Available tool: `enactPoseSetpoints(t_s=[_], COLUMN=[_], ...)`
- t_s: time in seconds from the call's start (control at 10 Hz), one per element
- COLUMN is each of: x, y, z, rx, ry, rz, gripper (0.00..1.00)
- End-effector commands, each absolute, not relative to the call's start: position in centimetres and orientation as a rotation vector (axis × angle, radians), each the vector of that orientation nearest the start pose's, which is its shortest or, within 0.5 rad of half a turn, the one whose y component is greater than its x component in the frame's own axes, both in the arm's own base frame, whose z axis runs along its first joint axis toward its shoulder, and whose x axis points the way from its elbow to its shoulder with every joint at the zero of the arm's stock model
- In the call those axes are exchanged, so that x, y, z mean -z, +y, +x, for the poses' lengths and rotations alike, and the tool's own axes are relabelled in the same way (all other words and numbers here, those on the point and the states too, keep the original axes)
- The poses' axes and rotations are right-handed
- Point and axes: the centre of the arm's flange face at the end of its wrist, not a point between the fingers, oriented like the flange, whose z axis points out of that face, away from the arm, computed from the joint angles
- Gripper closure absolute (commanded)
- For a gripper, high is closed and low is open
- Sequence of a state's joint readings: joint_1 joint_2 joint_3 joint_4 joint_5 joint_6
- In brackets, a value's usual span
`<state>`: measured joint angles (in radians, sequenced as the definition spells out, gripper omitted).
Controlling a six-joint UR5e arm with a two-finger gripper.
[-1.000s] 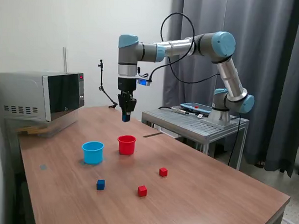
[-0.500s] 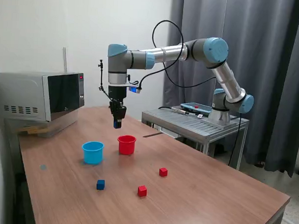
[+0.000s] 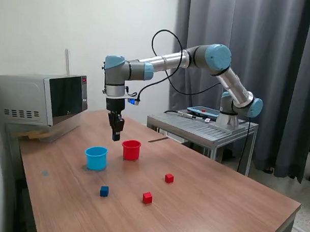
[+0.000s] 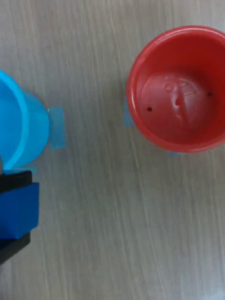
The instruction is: Place red objects in the red bin, and blue objects in the blue bin.
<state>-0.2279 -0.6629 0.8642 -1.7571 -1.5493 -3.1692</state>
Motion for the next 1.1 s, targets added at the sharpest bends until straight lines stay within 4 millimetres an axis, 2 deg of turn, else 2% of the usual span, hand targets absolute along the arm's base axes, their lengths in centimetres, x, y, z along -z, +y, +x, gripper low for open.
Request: enactPoseSetpoints(t_s=[0.0, 0.4, 0.8, 1.0], x=[-23.2, -22.1, -21.4, -21.9], y=[6.7, 10.4, 11.2, 11.3], z=[-83.6, -84.4, -85.9, -86.2], rx=[0.03, -0.003, -0.08, -0.121], ry=[2.456, 2.508, 2.538, 2.551], rz=[-1.978, -1.939, -1.957, -1.971], gripper=[1.0, 1.0, 1.0, 1.0])
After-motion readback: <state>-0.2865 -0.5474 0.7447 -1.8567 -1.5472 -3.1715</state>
